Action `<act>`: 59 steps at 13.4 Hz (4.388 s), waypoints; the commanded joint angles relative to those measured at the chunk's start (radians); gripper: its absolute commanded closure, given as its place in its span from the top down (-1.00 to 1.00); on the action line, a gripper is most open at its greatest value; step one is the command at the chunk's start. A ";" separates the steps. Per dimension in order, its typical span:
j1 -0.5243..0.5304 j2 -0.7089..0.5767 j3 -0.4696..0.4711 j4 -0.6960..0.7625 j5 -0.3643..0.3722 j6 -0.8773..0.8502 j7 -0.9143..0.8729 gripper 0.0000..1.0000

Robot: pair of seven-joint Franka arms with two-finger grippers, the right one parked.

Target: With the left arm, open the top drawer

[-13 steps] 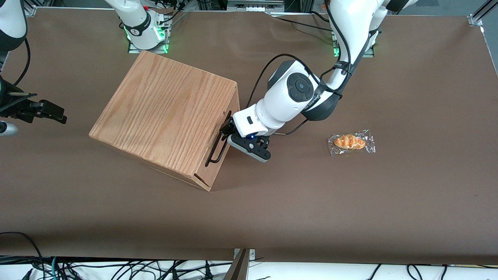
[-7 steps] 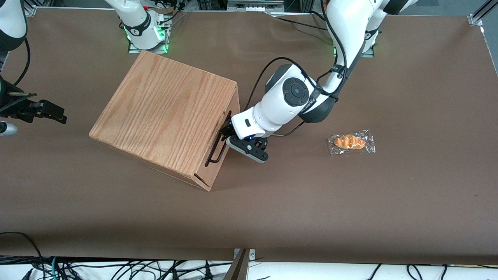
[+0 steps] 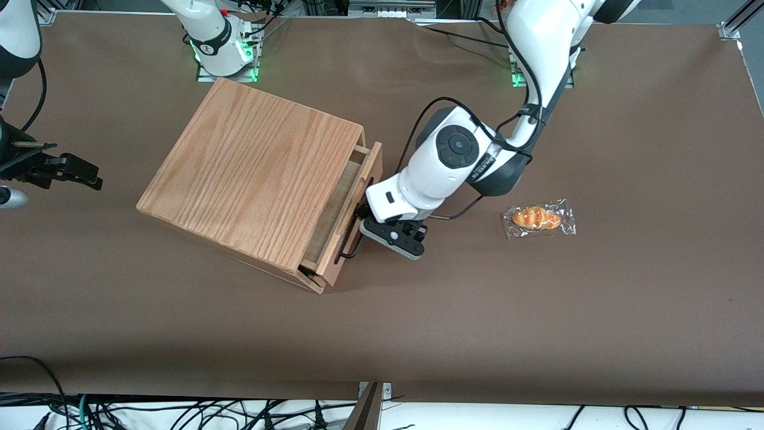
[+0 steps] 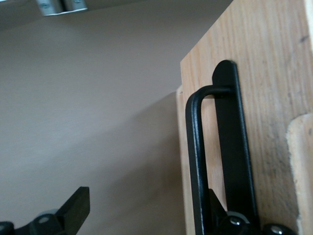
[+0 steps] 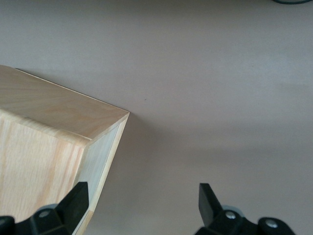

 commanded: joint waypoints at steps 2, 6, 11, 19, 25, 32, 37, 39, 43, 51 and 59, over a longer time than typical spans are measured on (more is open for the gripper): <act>0.074 -0.017 0.008 -0.012 0.064 -0.097 0.008 1.00; 0.123 -0.029 0.008 -0.011 0.064 -0.161 0.008 1.00; 0.163 -0.037 0.008 -0.011 0.064 -0.204 0.043 1.00; 0.178 -0.058 -0.004 0.006 0.008 -0.275 0.047 1.00; 0.240 -0.104 -0.006 0.011 -0.187 -0.364 0.047 1.00; 0.373 -0.287 0.007 0.031 -0.161 -0.721 0.047 1.00; 0.399 -0.370 0.008 0.031 0.178 -0.870 0.048 1.00; 0.424 -0.418 0.019 -0.001 0.198 -0.855 0.051 1.00; 0.511 -0.610 0.017 -0.284 0.184 -0.679 0.173 1.00; 0.518 -0.712 0.042 -0.428 0.187 -0.640 0.277 1.00; 0.510 -0.744 0.045 -0.471 0.190 -0.612 0.192 1.00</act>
